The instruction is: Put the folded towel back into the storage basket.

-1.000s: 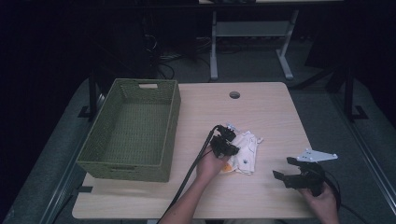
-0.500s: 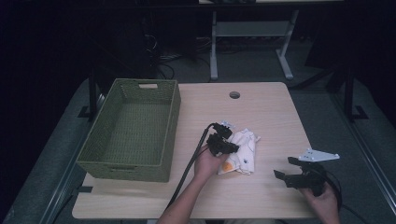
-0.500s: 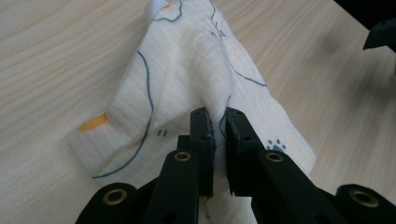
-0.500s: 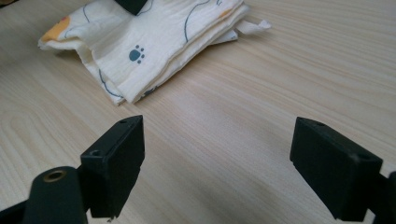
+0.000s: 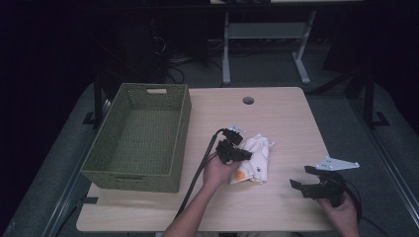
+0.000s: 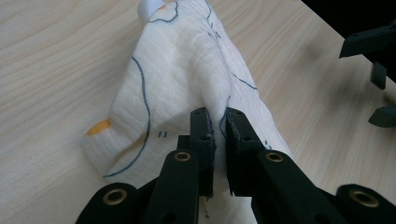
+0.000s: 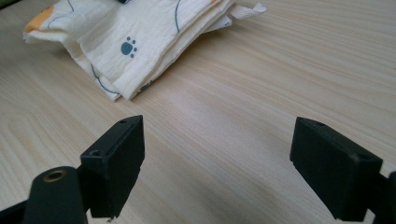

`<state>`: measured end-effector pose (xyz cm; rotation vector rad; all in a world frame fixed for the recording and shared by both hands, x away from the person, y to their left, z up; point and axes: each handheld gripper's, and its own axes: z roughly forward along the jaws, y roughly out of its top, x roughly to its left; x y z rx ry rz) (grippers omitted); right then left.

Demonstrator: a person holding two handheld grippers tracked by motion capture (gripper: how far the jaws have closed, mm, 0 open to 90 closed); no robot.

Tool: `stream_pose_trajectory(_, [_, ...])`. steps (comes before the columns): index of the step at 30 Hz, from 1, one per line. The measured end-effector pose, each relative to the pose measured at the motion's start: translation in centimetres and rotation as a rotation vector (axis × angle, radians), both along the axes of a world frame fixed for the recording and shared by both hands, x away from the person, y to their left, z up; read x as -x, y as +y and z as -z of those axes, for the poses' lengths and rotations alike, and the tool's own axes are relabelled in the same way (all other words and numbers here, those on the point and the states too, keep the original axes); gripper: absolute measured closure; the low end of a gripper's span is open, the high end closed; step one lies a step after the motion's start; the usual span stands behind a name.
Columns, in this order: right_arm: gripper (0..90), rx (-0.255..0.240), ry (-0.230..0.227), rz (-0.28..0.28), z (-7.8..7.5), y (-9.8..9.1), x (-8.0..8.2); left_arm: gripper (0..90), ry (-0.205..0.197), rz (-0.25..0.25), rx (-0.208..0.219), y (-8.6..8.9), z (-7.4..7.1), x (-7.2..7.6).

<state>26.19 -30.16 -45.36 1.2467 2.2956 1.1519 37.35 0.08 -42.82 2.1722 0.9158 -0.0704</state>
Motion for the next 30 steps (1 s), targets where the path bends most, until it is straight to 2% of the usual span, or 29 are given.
stream_pose_trajectory(4, [17.4, -0.003, -0.002, 0.005, 0.0, -0.1, -0.1, 83.4, 0.011, 0.005, 0.022, 0.1, -0.2, 0.0])
stream_pose_trajectory(13, [17.4, -0.001, -0.003, 0.005, 0.0, -0.2, -0.1, 83.4, 0.003, 0.011, 0.057, 0.9, -1.2, 0.2])
stream_pose_trajectory(30, [17.4, 0.001, 0.002, 0.006, 0.0, -0.1, -0.1, 83.4, -0.003, 0.022, 0.067, 1.1, -2.1, 0.2])
